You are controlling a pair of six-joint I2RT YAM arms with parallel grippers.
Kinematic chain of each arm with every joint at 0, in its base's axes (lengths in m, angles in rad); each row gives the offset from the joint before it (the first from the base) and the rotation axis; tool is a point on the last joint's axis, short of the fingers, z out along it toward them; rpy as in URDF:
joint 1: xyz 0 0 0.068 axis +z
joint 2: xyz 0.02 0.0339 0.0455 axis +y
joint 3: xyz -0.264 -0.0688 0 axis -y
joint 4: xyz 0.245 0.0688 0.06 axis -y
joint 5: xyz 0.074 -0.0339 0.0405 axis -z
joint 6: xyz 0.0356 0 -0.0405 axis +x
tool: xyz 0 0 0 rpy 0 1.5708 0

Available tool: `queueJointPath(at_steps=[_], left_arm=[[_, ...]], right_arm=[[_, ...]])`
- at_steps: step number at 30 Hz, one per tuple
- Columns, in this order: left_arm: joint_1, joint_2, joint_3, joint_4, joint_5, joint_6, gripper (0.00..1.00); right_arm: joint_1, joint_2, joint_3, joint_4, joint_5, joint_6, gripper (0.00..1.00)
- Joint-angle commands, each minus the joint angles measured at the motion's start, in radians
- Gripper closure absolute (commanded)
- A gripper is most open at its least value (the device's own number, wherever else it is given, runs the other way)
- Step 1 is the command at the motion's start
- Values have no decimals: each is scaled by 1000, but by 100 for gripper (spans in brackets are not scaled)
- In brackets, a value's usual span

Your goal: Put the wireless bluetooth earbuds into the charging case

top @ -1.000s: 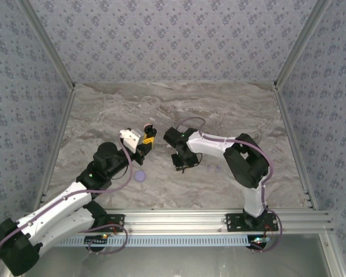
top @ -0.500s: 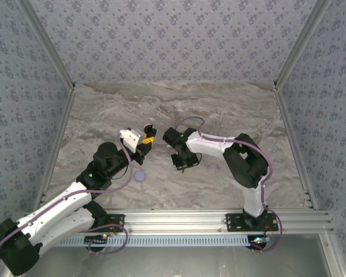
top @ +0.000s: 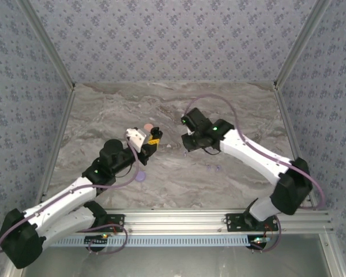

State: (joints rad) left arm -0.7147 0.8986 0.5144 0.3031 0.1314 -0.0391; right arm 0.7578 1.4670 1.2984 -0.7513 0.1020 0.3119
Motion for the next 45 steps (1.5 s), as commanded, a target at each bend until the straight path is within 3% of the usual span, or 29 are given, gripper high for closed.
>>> queueJointPath(at_steps=[1, 9, 16, 25, 45], left_arm=[[-5, 37, 75, 47, 96, -18, 100], [-6, 115, 118, 106, 260, -34, 100], [-6, 150, 134, 190, 375, -81, 100], [-6, 152, 127, 252, 402, -120, 100], [-6, 157, 127, 269, 394, -130, 100]], right_arm=[[-27, -87, 6, 51, 2, -123, 80], [-33, -241, 17, 242, -150, -291, 80], [20, -296, 10, 335, -179, -383, 80], [86, -298, -15, 392, -185, -428, 80], [106, -285, -59, 360, -166, -465, 79]])
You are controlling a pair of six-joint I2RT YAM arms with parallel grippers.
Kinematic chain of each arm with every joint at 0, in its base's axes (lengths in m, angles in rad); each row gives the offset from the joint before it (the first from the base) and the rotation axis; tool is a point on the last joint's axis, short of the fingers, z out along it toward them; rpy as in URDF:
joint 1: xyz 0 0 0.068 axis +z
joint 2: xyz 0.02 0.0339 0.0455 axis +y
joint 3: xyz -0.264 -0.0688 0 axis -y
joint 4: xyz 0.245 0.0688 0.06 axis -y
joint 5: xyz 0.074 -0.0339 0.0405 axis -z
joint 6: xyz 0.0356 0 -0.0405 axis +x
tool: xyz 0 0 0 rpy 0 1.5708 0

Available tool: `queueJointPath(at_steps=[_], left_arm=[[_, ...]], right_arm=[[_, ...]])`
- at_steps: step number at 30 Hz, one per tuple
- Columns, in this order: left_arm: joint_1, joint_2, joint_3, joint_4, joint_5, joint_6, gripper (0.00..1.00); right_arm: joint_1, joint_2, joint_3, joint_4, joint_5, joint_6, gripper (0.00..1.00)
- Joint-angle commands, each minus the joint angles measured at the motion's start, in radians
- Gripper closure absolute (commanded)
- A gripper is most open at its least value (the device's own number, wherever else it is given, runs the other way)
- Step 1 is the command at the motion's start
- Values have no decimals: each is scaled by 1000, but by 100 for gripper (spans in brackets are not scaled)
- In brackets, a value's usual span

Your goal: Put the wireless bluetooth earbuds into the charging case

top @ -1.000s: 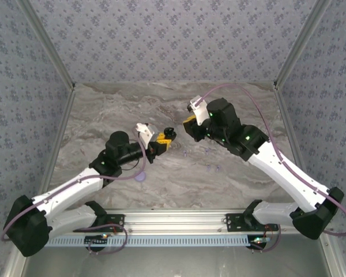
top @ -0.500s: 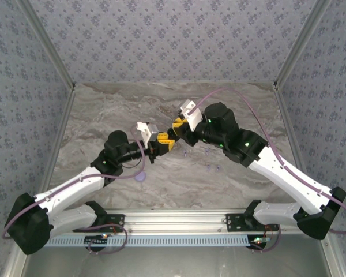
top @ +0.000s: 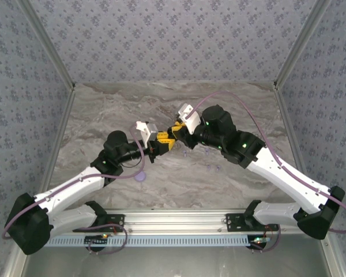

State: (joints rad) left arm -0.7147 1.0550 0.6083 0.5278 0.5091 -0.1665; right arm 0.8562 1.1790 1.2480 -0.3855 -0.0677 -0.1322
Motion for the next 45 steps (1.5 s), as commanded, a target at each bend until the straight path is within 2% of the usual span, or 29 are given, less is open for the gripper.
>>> queueJointPath(at_steps=[1, 14, 29, 35, 45], left_arm=[[-5, 1, 33, 44, 16, -2, 100], [-5, 2, 36, 42, 14, -1, 100], [-5, -3, 36, 43, 17, -4, 100], [-6, -3, 33, 50, 18, -7, 100], [-6, -2, 33, 78, 16, -7, 100]], right_arm=[[8, 4, -9, -4, 2, -23, 79], [10, 23, -12, -34, -4, -38, 79], [9, 31, -5, -76, -84, -65, 76], [-3, 39, 36, -91, -135, -43, 69], [-115, -38, 104, -59, -286, 93, 38]])
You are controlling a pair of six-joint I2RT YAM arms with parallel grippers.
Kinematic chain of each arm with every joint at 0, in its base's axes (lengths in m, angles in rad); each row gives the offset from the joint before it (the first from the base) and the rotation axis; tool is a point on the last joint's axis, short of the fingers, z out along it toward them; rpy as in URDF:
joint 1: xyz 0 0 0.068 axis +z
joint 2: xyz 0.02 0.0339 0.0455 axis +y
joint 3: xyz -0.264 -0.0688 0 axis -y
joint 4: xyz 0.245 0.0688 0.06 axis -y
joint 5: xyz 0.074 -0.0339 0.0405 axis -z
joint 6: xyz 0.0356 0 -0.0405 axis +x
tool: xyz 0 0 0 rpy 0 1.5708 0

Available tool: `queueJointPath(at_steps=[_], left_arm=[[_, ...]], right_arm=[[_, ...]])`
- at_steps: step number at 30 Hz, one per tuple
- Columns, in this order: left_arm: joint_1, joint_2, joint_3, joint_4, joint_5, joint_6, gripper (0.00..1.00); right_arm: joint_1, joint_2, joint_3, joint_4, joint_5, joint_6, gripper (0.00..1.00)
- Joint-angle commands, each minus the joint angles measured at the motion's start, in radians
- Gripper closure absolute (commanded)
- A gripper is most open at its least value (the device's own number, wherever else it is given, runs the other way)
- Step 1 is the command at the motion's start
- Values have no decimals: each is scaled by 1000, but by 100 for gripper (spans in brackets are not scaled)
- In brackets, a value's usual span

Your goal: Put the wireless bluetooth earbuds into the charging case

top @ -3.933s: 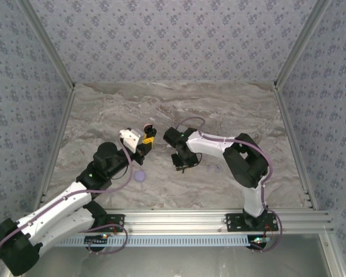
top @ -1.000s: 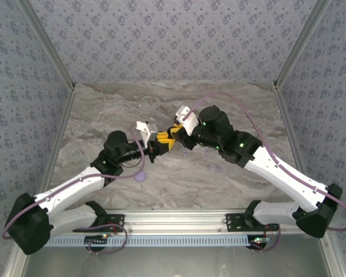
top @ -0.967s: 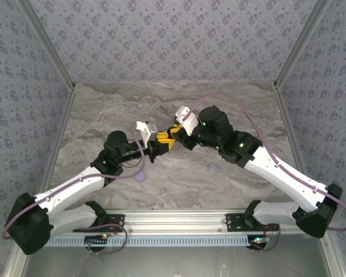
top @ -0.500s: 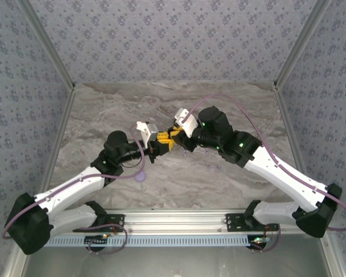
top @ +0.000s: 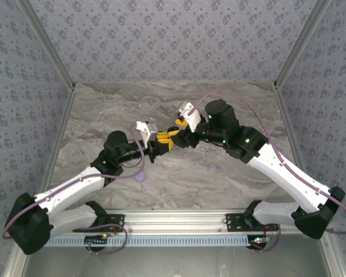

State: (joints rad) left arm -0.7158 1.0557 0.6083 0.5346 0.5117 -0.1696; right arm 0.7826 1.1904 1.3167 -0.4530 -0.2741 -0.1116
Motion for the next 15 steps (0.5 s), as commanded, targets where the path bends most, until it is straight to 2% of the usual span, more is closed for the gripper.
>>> queueJointPath(at_steps=[1, 6, 11, 15], left_arm=[[-4, -3, 34, 77, 13, -4, 100], [-4, -1, 33, 130, 5, -2, 100], [-5, 7, 57, 169, 27, -4, 100], [-4, 12, 77, 188, 58, -14, 100]], right_arm=[[-66, -60, 35, 15, -97, 98, 34], [-179, -109, 1, 39, -201, 206, 2], [-236, -97, -29, 49, -413, 271, 0], [-228, -56, -36, 59, -481, 293, 0]])
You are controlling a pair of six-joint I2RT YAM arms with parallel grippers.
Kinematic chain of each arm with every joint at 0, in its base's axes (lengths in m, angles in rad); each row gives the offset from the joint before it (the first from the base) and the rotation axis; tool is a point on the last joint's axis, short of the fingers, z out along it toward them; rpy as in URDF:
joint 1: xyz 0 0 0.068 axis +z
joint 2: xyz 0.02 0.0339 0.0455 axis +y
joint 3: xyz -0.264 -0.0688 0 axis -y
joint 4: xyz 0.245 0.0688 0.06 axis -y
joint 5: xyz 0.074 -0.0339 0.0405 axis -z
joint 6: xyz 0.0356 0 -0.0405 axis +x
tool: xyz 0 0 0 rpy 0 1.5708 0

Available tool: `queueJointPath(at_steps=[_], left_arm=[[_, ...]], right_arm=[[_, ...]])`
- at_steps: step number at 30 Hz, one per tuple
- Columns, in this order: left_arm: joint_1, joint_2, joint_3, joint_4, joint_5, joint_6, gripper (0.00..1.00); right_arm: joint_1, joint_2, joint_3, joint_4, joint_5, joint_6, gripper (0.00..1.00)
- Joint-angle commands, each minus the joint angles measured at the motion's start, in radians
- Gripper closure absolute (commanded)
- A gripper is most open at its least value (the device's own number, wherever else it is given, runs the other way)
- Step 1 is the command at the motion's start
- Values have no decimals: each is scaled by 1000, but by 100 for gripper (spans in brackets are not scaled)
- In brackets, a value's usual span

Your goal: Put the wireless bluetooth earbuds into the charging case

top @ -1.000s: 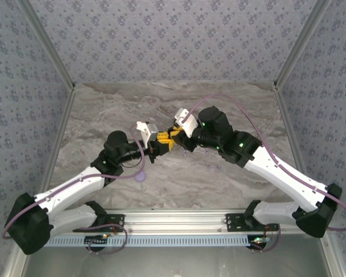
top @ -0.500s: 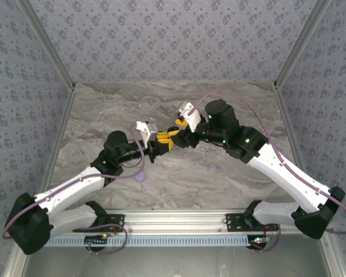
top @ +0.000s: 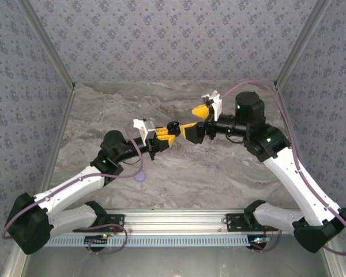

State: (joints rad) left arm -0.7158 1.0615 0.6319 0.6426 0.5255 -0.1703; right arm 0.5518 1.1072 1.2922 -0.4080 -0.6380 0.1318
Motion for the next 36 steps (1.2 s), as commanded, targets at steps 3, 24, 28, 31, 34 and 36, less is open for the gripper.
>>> queueJointPath(at_steps=[3, 24, 28, 31, 34, 36], left_arm=[[-5, 5, 58, 83, 58, -19, 100], [-5, 19, 71, 58, 90, -34, 100], [-5, 14, 64, 41, 83, -28, 100], [-5, 15, 62, 31, 79, -23, 100], [-5, 17, 60, 28, 77, -23, 100], [-5, 18, 57, 31, 76, -27, 100]], right_arm=[[2, 48, -8, 10, -95, 49, 0], [79, 87, 40, 11, -254, -91, 4], [76, 55, 23, 25, -241, -114, 4], [75, 22, -2, 44, -233, -123, 3], [72, -8, -26, 58, -218, -129, 3], [70, -17, -35, 53, -203, -130, 3]])
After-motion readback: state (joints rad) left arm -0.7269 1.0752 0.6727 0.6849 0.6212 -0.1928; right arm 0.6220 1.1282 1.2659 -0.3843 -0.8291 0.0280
